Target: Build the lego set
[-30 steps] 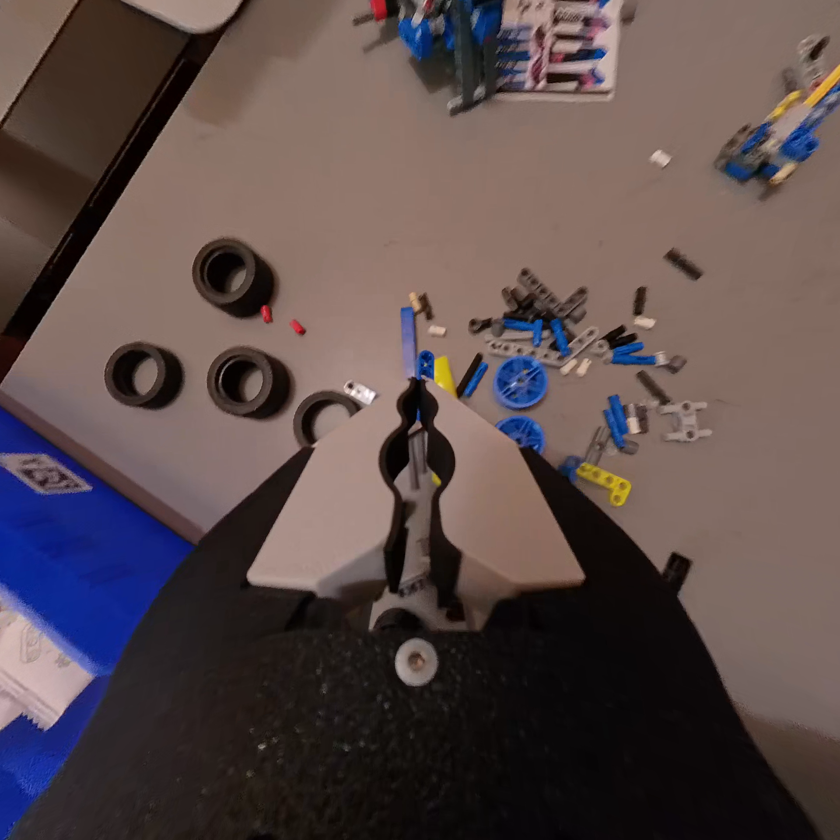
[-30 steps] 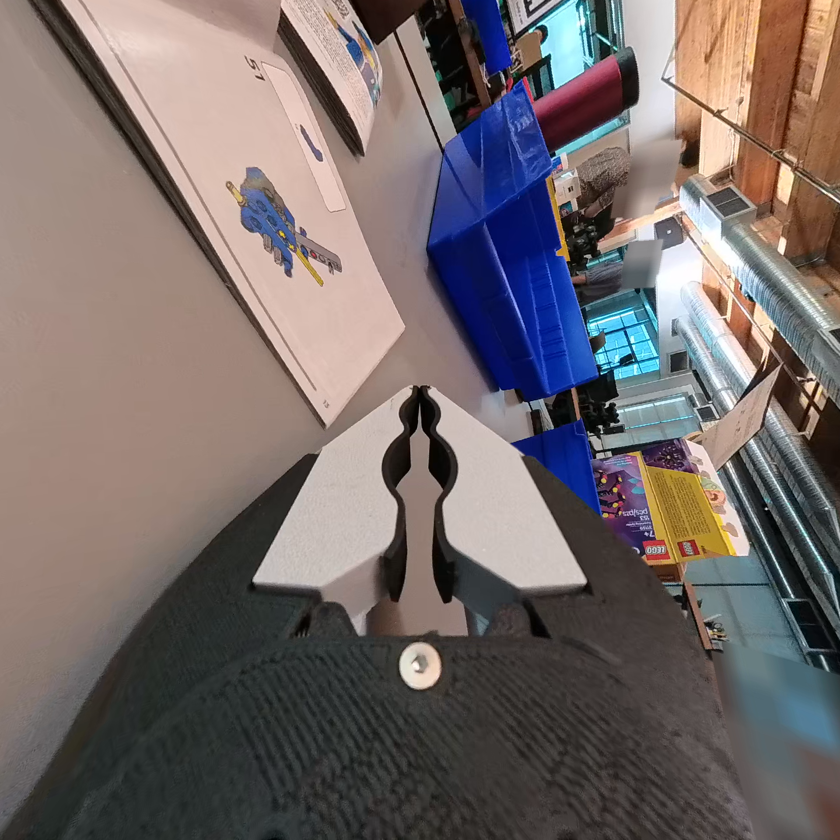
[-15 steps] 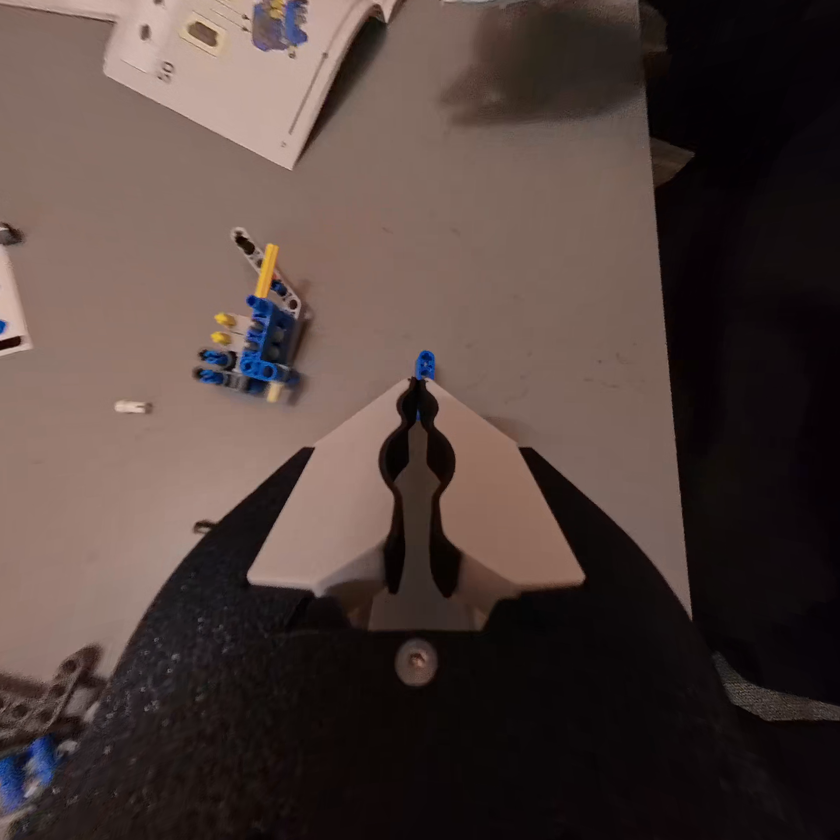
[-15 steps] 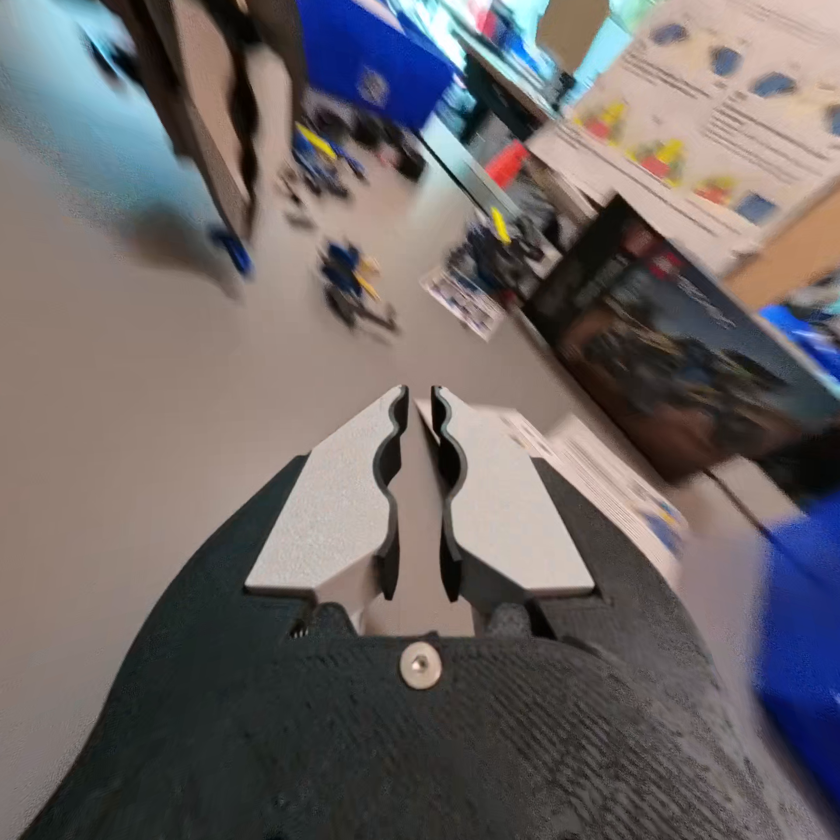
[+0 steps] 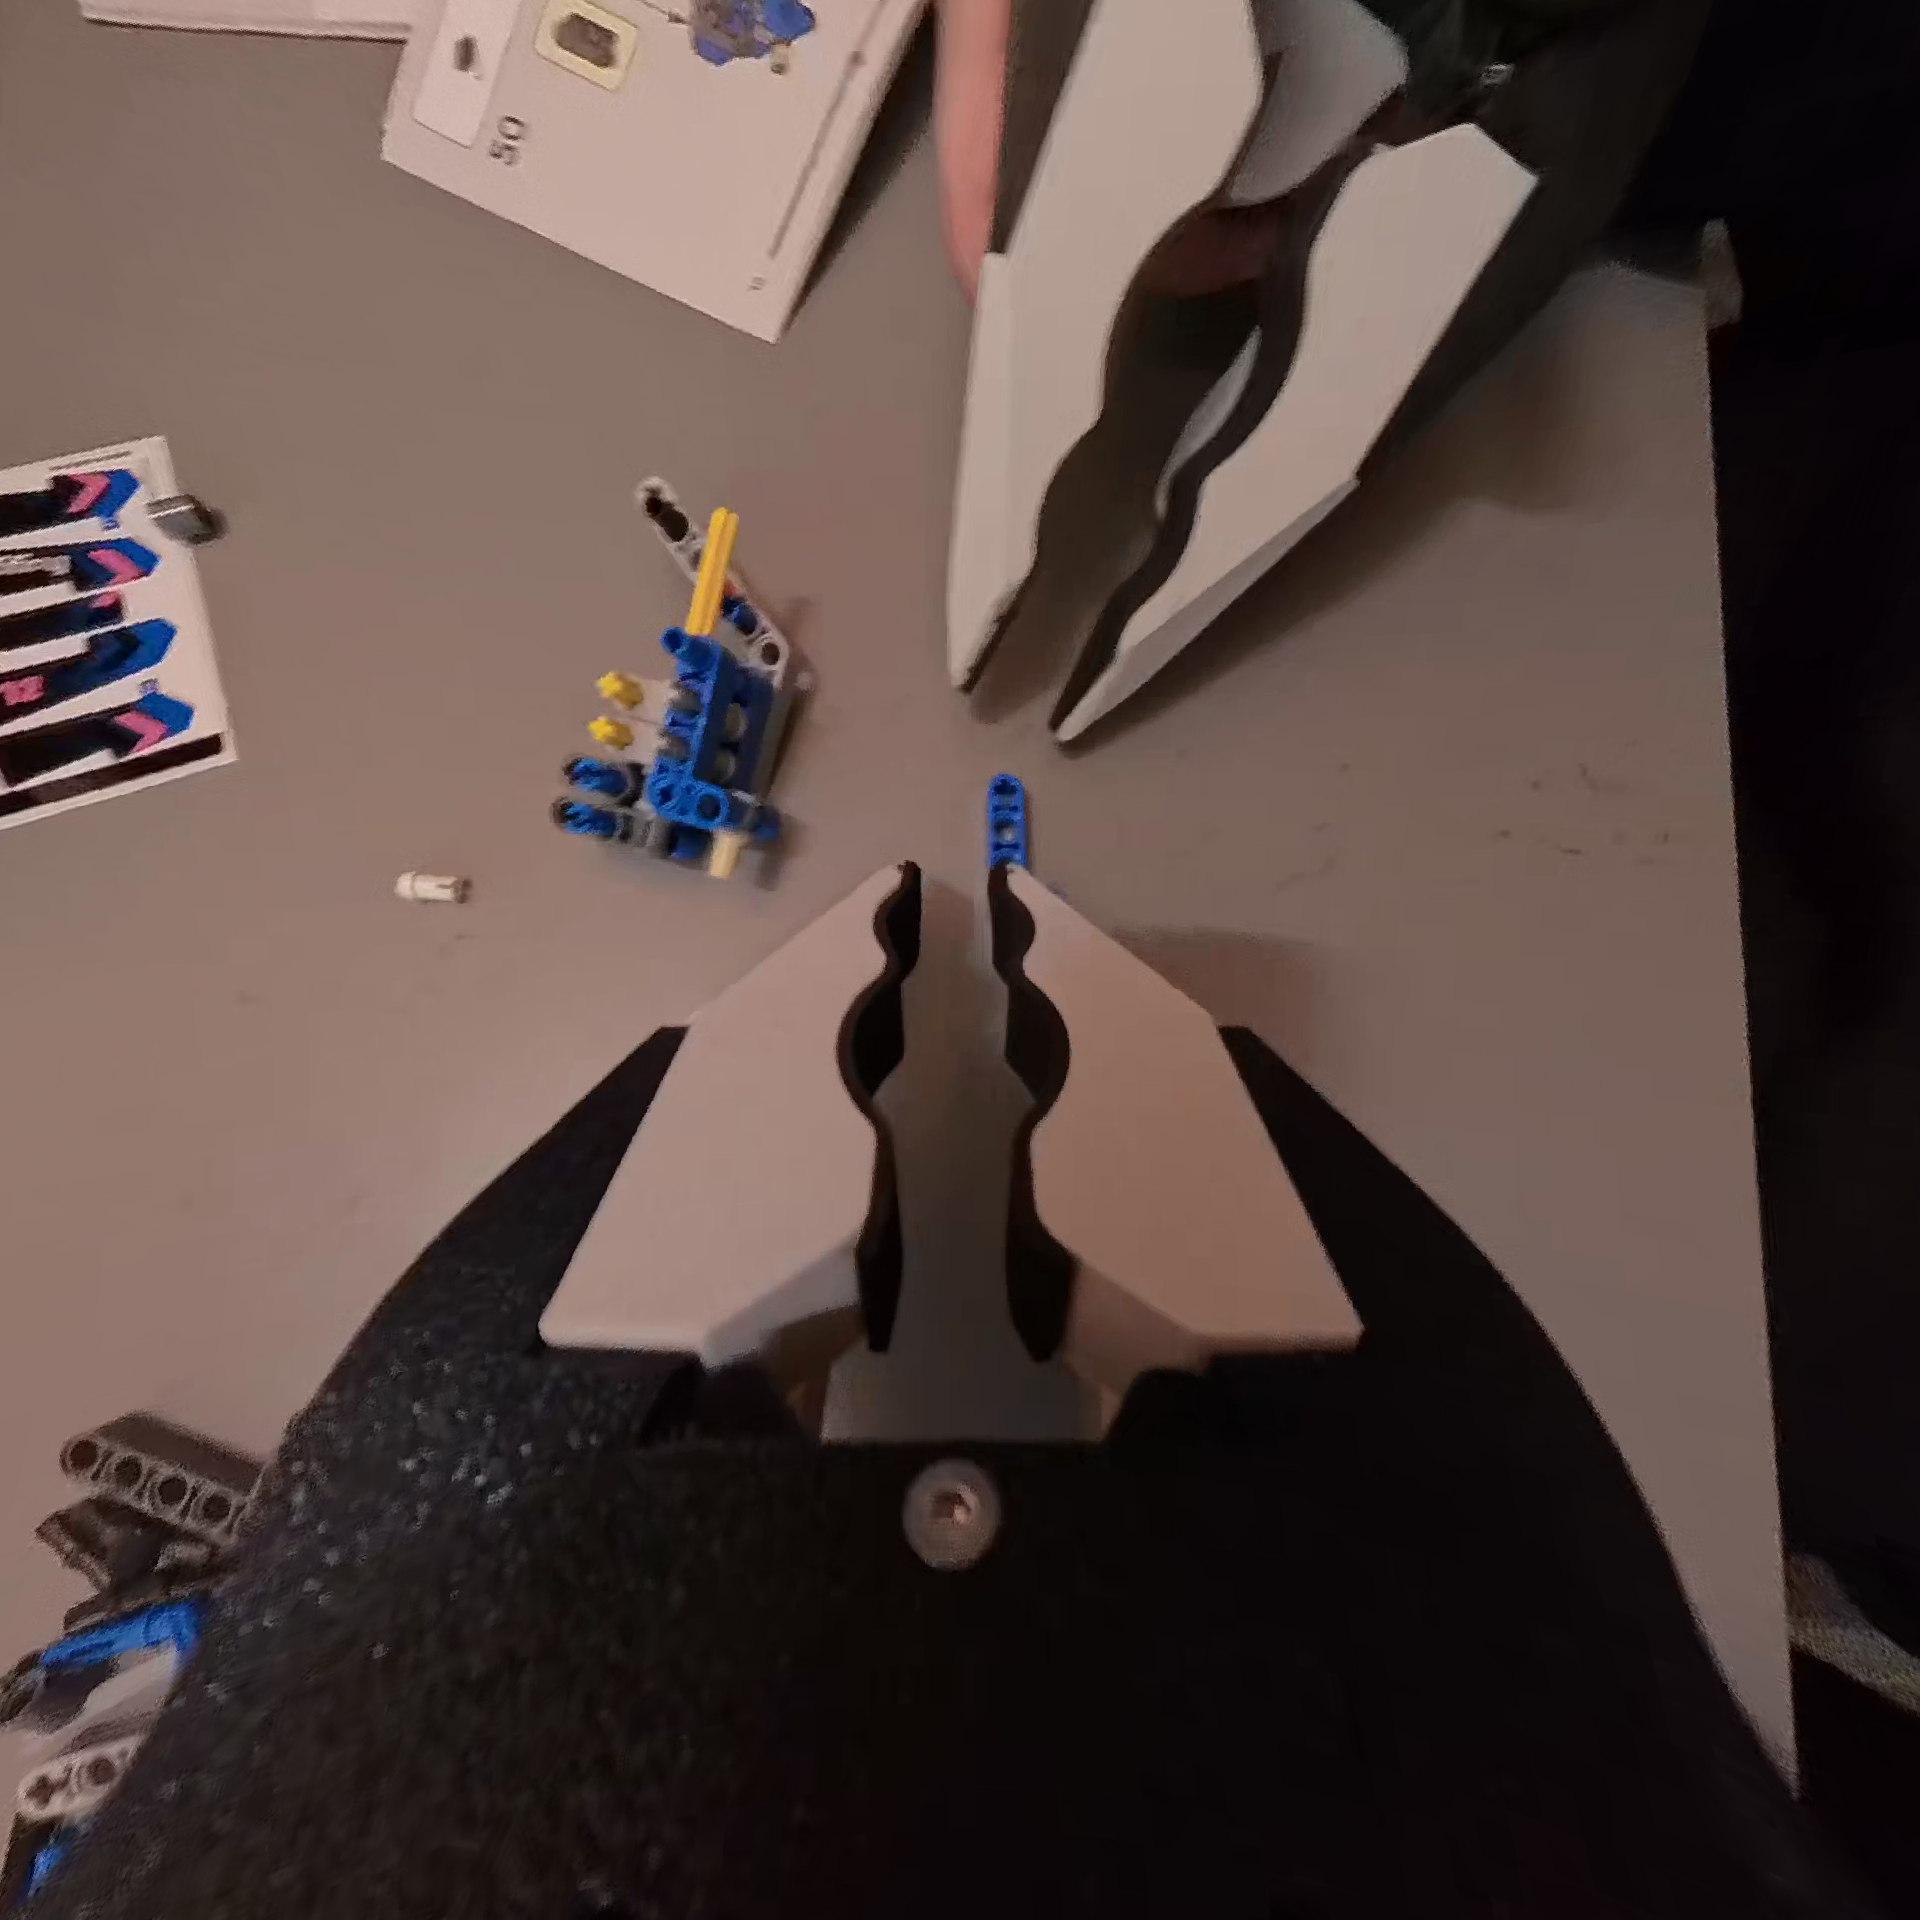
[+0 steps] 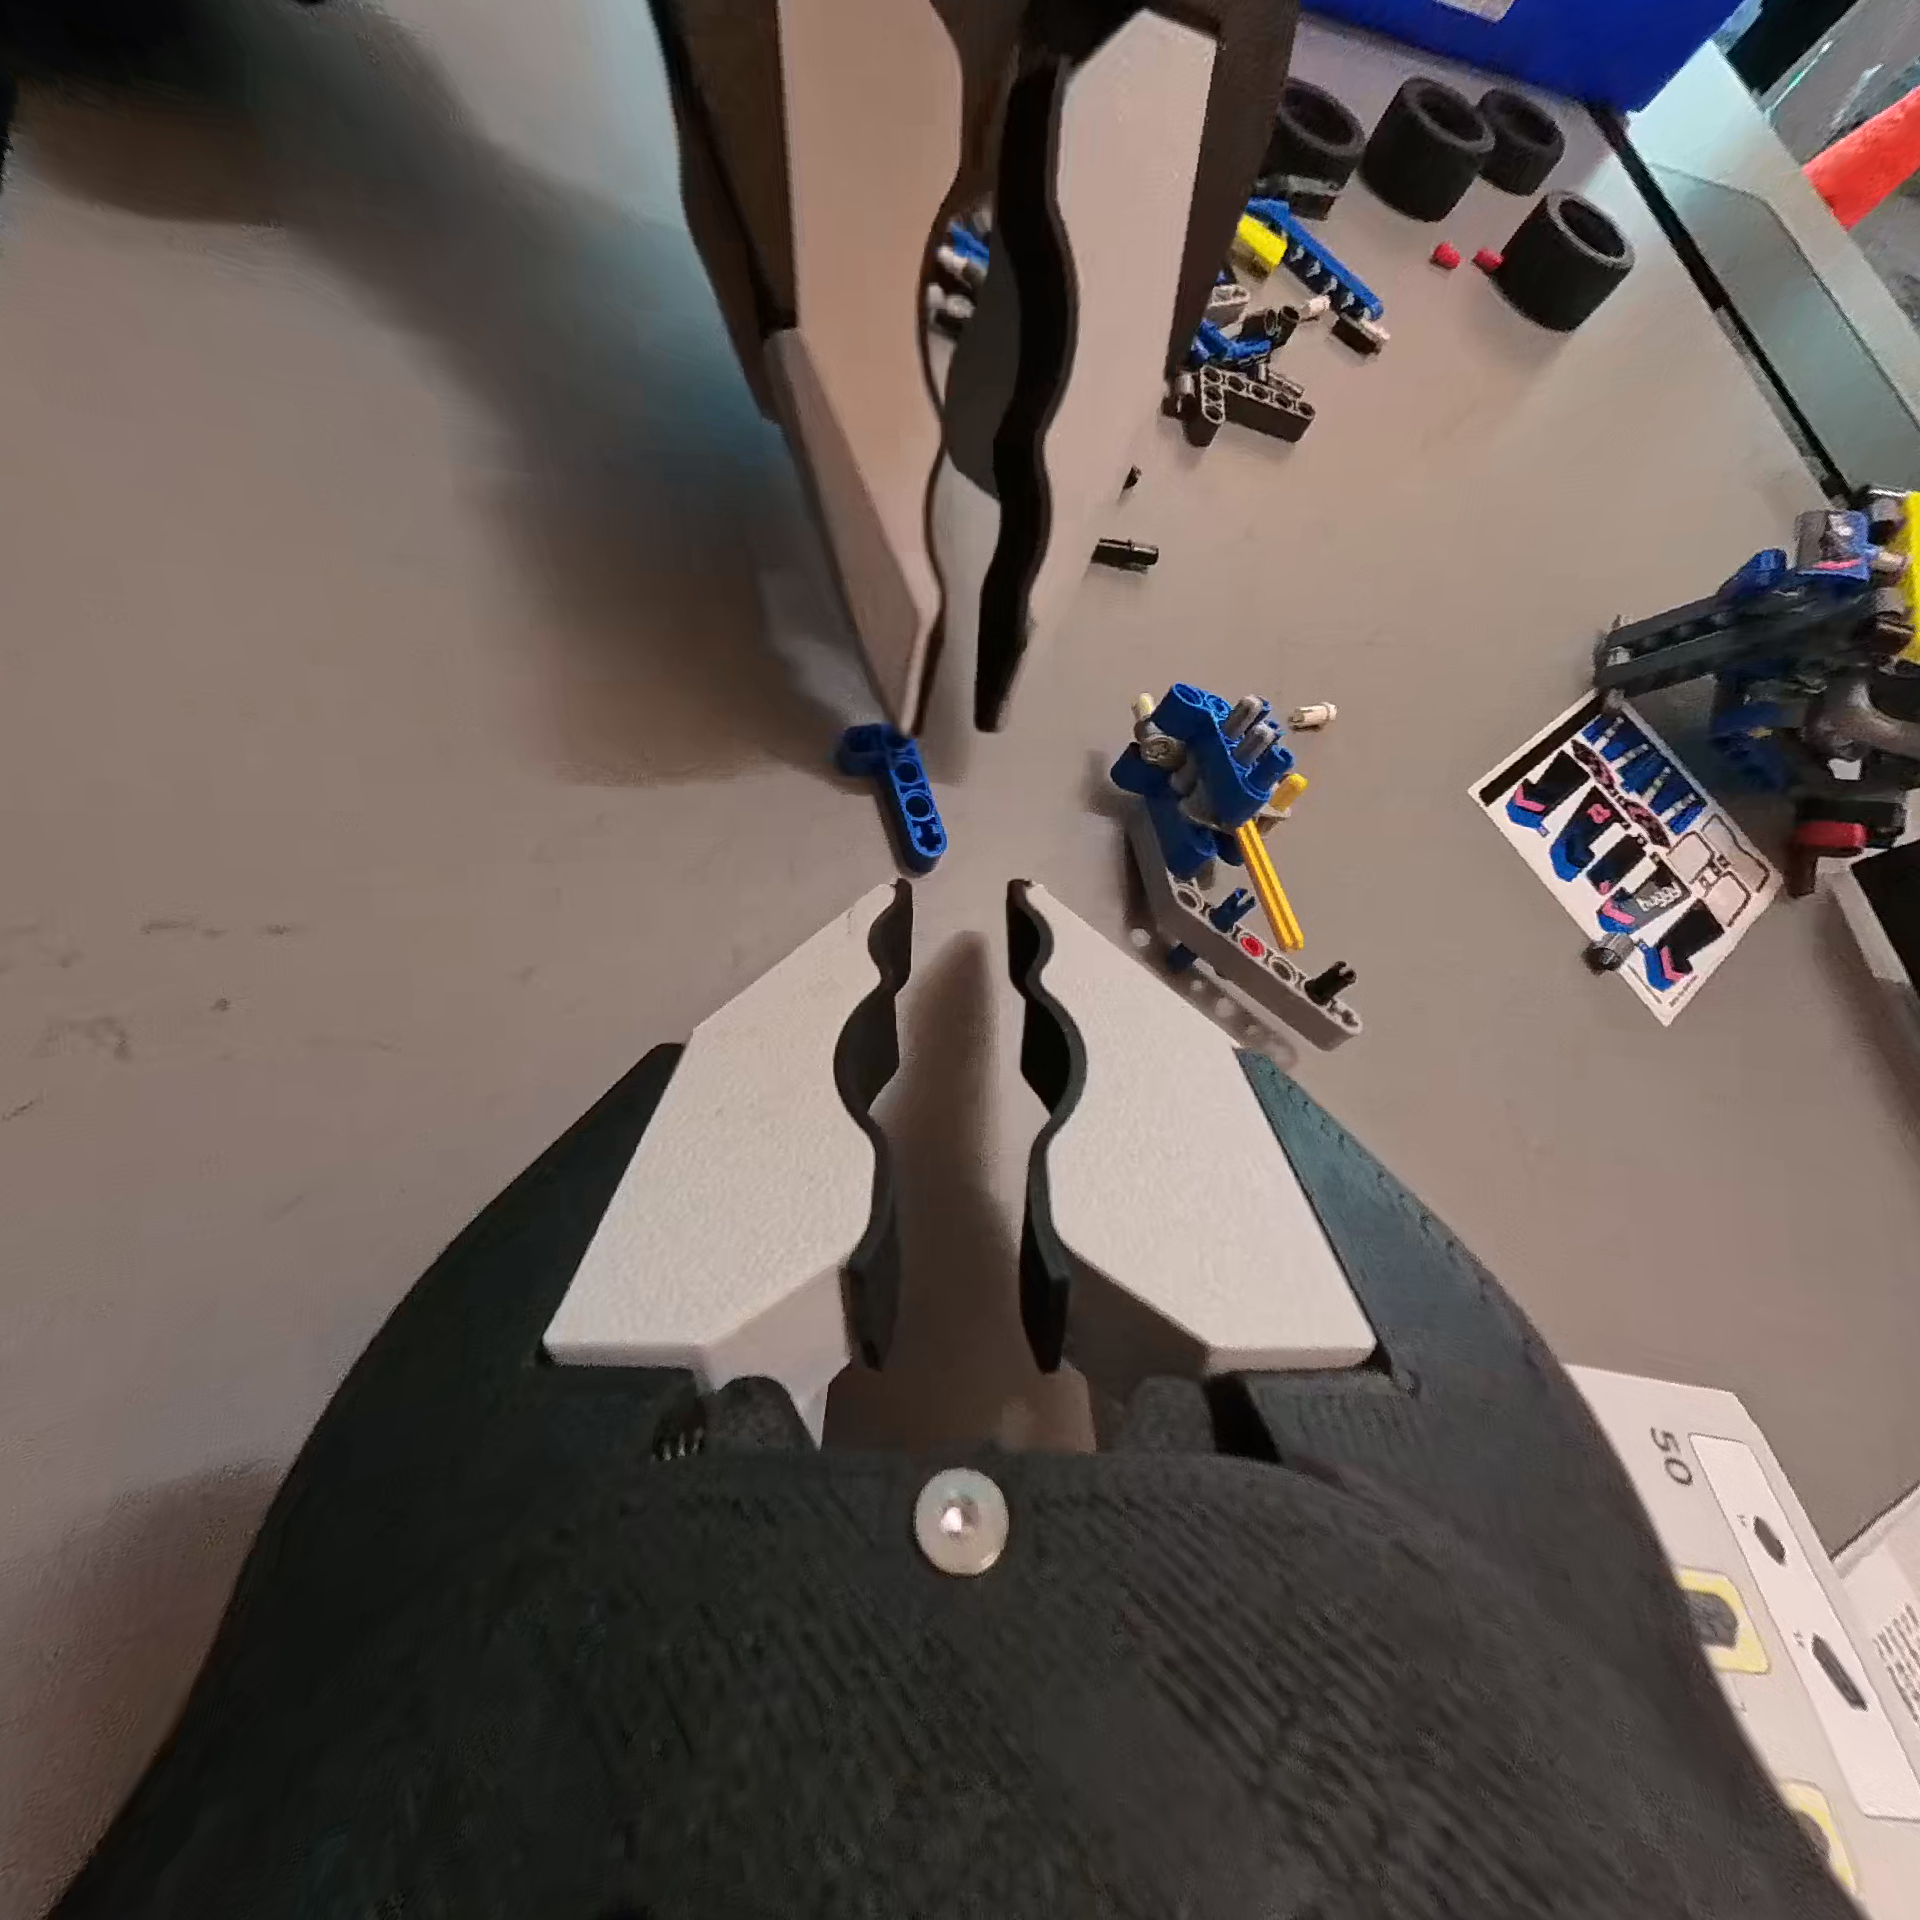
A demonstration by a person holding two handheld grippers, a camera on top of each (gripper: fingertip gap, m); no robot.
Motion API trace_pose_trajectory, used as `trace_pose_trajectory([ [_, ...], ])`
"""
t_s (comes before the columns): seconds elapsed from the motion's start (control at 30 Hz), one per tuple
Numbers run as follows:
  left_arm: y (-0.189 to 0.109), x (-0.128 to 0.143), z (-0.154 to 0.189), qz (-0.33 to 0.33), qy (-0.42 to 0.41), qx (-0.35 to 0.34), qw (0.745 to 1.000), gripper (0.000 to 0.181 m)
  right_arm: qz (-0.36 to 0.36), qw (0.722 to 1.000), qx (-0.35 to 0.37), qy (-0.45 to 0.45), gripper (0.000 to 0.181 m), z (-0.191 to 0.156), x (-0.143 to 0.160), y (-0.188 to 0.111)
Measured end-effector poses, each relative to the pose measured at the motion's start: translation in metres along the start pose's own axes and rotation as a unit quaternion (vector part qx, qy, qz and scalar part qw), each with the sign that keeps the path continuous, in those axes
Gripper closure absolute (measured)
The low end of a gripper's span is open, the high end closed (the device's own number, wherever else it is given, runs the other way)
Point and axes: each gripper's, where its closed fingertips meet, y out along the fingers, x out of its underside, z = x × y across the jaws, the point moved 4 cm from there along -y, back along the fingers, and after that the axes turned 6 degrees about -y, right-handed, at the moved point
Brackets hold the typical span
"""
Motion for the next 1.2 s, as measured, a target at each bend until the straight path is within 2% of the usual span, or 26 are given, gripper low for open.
trace_pose_trajectory([
  [0.03, 0.003, -0.001, 0.003, -0.01, 0.006, 0.002, 1.0, 0.17, -0.003, 1.0, -0.004, -0.001, 0.163, 0.0, 0.0, 0.002],
  [0.17, 0.014, 0.001, 0.008, -0.054, 0.02, -0.001, 0.998, 0.168, 0.003, 1.0, -0.013, -0.002, 0.163, 0.001, -0.005, 0.008],
  [0.3, 0.017, -0.001, 0.008, -0.069, 0.048, -0.019, 0.996, 0.177, -0.014, 0.999, -0.048, -0.007, 0.173, -0.004, -0.003, 0.014],
  [0.57, 0.018, -0.003, 0.008, -0.061, 0.113, -0.028, 0.991, 0.177, -0.014, 0.998, -0.053, -0.005, 0.174, -0.003, -0.004, 0.017],
  [0.63, 0.018, -0.004, 0.006, -0.056, 0.124, -0.041, 0.99, 0.172, -0.014, 0.999, -0.052, -0.007, 0.175, -0.003, -0.004, 0.016],
  [0.73, 0.017, -0.004, 0.004, -0.053, 0.111, -0.054, 0.991, 0.163, -0.014, 0.999, -0.052, -0.007, 0.174, -0.004, -0.004, 0.016],
  [0.9, 0.016, 0.0, 0.009, -0.048, 0.086, -0.033, 0.995, 0.168, -0.013, 0.999, -0.049, -0.011, 0.175, -0.004, -0.004, 0.016],
  [1.0, 0.016, 0.0, 0.008, -0.046, 0.075, -0.038, 0.995, 0.175, -0.013, 0.999, -0.051, -0.008, 0.175, -0.004, -0.004, 0.016],
  [1.1, 0.015, 0.0, 0.006, -0.043, 0.066, -0.048, 0.996, 0.17, -0.013, 0.999, -0.049, -0.011, 0.175, -0.004, -0.004, 0.016],
  [1.2, 0.015, -0.001, 0.006, -0.037, 0.068, -0.045, 0.996, 0.176, -0.016, 0.999, -0.038, -0.012, 0.175, -0.002, -0.003, 0.016],
])
